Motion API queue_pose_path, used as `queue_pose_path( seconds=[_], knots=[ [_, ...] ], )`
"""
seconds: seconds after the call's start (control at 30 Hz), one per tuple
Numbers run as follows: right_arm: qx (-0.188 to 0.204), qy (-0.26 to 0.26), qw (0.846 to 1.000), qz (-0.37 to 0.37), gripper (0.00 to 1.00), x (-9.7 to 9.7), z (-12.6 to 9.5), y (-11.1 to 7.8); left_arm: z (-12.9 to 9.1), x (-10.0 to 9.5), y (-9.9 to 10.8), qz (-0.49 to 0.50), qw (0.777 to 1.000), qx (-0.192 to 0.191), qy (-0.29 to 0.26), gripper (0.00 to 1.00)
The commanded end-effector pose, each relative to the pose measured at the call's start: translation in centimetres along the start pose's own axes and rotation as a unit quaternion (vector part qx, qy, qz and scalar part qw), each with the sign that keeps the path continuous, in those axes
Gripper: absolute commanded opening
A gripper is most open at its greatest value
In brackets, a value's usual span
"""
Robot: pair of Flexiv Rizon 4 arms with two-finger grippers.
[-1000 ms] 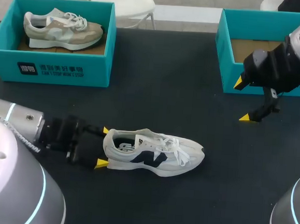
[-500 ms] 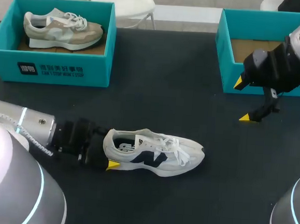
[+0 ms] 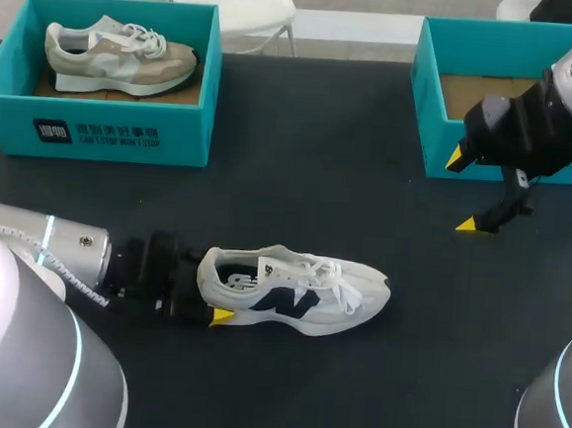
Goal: Take the shoe out of the shoebox, open the shoe tongue, remove and reinsert the insole, then place the shoe into the shoebox
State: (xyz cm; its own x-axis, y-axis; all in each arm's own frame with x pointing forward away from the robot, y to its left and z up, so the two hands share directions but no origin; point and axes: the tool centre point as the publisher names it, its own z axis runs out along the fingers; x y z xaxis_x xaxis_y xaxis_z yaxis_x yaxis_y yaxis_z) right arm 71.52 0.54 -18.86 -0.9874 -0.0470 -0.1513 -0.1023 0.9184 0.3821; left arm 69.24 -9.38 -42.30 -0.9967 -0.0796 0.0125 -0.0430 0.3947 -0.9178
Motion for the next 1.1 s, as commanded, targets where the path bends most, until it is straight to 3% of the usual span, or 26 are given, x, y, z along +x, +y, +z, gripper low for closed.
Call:
queue_pose_path(
  seconds=[0.03,0.47,0.5,0.57,0.67,0.77,0.83,0.87,1.1],
  knots=[
    [0.001,0.0,1.0,0.0,1.0,0.0,0.2,0.0,0.3,0.5,0.3,-0.004,1.0,0.002,-0.001,0.0],
    [0.001,0.0,1.0,0.0,1.0,0.0,0.2,0.0,0.5,0.9,0.3,-0.007,1.0,-0.003,-0.001,0.0],
    [0.013,-0.002,0.999,0.032,1.0,-0.5,0.6,0.5,0.5,0.9,0.3,-0.007,1.0,-0.003,-0.001,0.0],
    [0.049,-0.022,0.992,0.114,1.0,-1.0,1.0,1.6,0.5,0.9,0.3,-0.007,1.0,-0.003,-0.001,0.0],
    [0.097,-0.079,0.966,0.227,1.0,-1.4,1.4,3.5,0.5,0.9,0.3,-0.007,1.0,-0.003,-0.001,0.0],
    [0.164,-0.096,0.923,0.334,1.0,-0.9,1.9,4.8,0.5,0.9,0.3,-0.007,1.0,-0.003,-0.001,0.0],
    [0.156,-0.117,0.91,0.366,1.0,-0.9,2.4,5.9,0.5,0.9,0.3,-0.007,1.0,-0.003,-0.001,0.0],
    [0.143,-0.128,0.91,0.368,1.0,-1.2,2.8,6.6,0.5,0.9,0.3,-0.007,1.0,-0.003,-0.001,0.0],
    [0.143,-0.128,0.91,0.368,1.0,-1.2,2.8,6.6,0.5,0.9,0.3,-0.007,1.0,-0.003,-0.001,0.0]
  ],
)
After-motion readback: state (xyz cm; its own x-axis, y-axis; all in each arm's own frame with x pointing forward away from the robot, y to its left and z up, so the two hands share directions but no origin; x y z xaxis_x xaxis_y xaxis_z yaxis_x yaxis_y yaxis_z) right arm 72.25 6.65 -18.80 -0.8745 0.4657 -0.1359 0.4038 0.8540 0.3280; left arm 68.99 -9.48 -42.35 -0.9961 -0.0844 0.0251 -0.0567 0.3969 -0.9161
